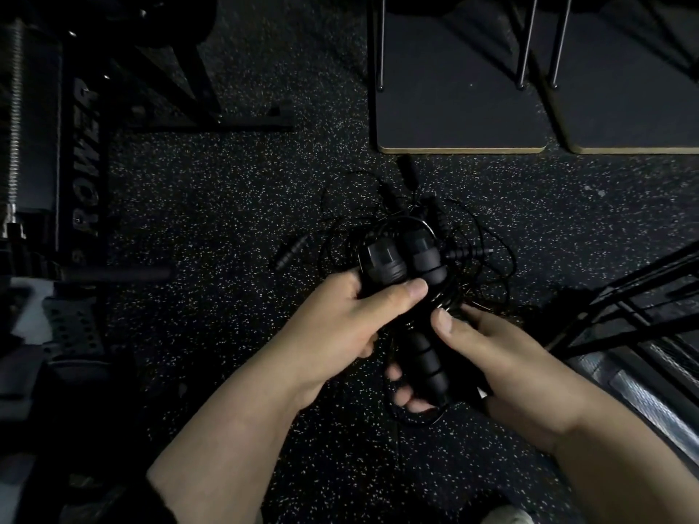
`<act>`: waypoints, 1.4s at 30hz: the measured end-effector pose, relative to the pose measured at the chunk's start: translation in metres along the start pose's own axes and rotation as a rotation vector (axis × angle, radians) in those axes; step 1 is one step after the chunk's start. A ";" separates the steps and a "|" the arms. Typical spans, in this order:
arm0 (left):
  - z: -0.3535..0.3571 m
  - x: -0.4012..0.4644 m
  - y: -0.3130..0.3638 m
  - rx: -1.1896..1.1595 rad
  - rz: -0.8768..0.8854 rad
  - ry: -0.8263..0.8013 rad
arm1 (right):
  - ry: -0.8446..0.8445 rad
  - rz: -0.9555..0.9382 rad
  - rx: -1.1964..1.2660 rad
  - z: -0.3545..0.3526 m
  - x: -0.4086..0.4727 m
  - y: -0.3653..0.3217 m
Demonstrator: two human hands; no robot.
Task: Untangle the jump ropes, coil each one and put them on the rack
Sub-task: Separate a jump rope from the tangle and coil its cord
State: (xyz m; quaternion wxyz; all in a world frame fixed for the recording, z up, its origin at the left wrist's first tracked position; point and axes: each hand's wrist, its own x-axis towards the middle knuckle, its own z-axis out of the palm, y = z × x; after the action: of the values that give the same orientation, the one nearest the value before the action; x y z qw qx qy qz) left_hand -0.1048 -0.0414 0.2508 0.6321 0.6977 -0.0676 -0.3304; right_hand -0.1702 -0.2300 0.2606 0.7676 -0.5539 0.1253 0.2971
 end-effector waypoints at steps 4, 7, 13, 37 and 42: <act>0.000 0.000 0.002 -0.038 -0.028 0.033 | 0.107 -0.059 0.091 0.002 0.004 0.000; -0.002 0.000 0.004 0.021 -0.078 0.105 | 0.269 -0.162 -0.065 0.009 0.005 -0.004; -0.004 0.001 0.005 0.091 -0.179 0.160 | 0.527 -0.252 -0.392 0.008 0.006 -0.003; 0.003 0.002 0.004 -0.064 -0.145 0.160 | 0.376 -0.234 -0.809 0.016 0.007 0.001; 0.002 -0.001 0.009 -0.098 -0.100 0.111 | 0.149 -0.117 -0.139 0.000 0.007 -0.003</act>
State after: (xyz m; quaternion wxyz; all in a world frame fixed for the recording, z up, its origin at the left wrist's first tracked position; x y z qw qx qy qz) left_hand -0.1042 -0.0443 0.2593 0.6511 0.6856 0.0187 -0.3250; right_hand -0.1624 -0.2288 0.2591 0.7318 -0.6328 0.1287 0.2178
